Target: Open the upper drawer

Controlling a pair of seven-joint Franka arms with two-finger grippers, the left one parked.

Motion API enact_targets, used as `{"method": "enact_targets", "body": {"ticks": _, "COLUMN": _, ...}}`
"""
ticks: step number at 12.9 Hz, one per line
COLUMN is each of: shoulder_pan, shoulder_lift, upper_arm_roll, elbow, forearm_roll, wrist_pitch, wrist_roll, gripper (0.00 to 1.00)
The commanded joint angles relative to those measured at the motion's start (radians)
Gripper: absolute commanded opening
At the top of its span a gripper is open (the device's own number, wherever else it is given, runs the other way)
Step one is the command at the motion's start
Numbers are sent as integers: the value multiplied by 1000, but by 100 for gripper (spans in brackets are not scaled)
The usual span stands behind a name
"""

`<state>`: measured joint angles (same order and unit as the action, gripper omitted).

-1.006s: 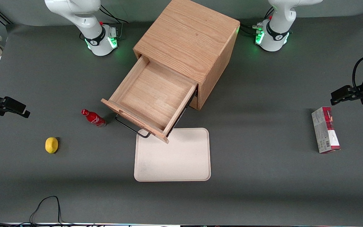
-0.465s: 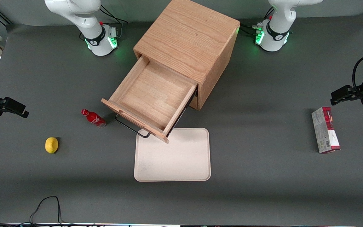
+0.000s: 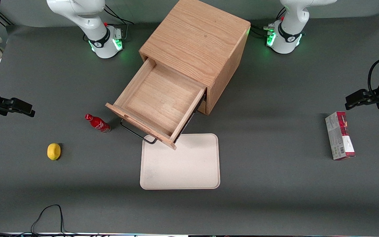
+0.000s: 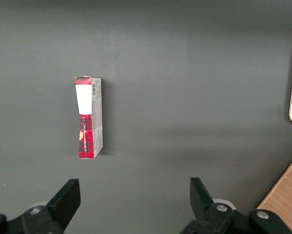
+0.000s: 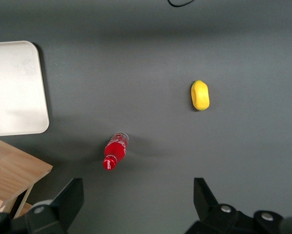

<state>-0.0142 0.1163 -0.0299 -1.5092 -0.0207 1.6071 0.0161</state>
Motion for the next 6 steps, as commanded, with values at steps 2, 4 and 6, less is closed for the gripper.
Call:
{"method": "enact_targets", "body": {"ticks": 2, "shoulder_pan": 7, "shoulder_lift": -14, "upper_arm_roll": 2, "elbow": -5, "forearm_roll": -22, "wrist_pitch": -9, "wrist_roll": -73, "gripper": 100}}
{"method": "enact_targets", "body": {"ticks": 4, "shoulder_pan": 8, "shoulder_lift": -14, "upper_arm_roll": 1, "elbow": -5, "forearm_roll": -22, "wrist_pitch": -9, "wrist_roll": -68, "gripper": 100}}
{"method": "enact_targets", "body": {"ticks": 6, "shoulder_pan": 7, "shoulder_lift": -14, "upper_arm_roll": -1, "elbow": -6, "forearm_roll": -22, "wrist_pitch": -9, "wrist_roll": -68, "gripper": 100}}
